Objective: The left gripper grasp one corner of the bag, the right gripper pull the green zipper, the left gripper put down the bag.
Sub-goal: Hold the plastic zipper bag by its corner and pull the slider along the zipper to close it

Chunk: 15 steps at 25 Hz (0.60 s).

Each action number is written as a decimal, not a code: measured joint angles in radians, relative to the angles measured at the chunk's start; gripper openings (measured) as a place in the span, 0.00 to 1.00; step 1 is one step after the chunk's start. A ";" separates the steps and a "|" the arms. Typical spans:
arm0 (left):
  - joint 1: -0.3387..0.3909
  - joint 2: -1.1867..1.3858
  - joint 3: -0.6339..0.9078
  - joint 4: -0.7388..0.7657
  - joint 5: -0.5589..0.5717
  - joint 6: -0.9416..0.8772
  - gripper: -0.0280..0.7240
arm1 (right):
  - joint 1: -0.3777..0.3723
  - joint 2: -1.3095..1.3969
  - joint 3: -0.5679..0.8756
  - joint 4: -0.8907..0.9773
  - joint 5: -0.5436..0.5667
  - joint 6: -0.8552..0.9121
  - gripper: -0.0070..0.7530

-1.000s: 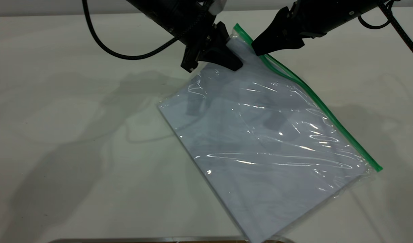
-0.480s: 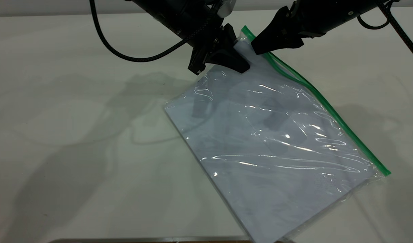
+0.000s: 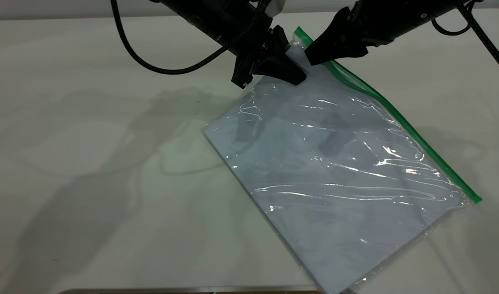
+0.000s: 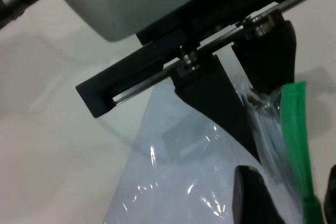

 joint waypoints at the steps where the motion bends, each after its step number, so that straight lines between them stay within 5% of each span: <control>1: 0.000 0.000 0.000 0.000 0.000 0.000 0.11 | 0.000 0.000 0.000 0.000 0.000 0.000 0.47; 15: 0.000 0.006 0.000 -0.040 0.000 0.002 0.11 | 0.000 0.000 0.000 0.003 -0.040 0.000 0.19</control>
